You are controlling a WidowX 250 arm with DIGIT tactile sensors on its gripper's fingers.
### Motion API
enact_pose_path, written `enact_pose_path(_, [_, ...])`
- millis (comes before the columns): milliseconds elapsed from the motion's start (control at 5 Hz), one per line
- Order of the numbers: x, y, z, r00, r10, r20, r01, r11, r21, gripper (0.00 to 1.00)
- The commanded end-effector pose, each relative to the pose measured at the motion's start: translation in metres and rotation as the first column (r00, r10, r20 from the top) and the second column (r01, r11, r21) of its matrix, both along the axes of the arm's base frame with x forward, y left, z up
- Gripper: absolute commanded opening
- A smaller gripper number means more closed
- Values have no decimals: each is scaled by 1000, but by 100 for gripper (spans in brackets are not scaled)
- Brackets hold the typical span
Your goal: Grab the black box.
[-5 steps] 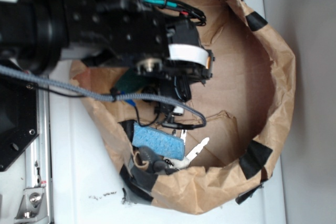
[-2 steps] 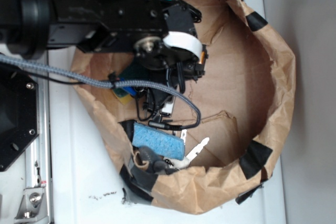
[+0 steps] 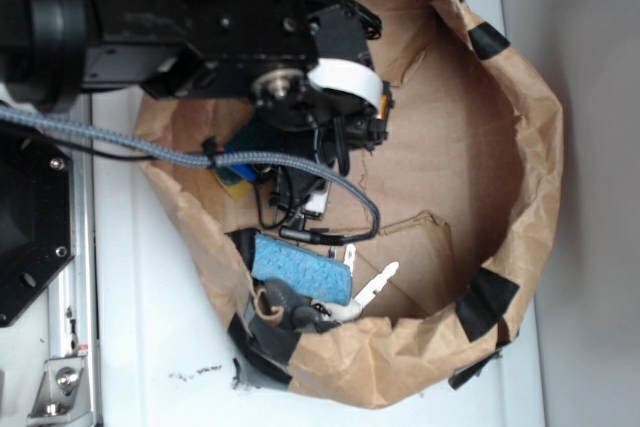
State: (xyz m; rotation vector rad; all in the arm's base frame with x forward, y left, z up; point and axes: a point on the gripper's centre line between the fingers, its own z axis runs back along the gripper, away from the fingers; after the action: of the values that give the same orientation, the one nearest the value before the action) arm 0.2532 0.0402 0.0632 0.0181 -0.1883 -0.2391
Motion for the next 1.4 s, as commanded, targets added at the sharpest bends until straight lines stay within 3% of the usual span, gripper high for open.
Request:
enact_pose_path(0, [1,0,-4,998,-59,25,57,994,95,100])
enact_pose_path(600, [4,-1,-3,996,-82,37,79,993,92,100])
enact_pose_path(800, [8,-2,-3,997,-61,47,57,995,84,82])
enact_pose_path(1000, [10,-2,0,997,-42,60,37,997,73,0])
enact_pose_path(1200, [12,-1,3,997,-39,71,34,997,67,0])
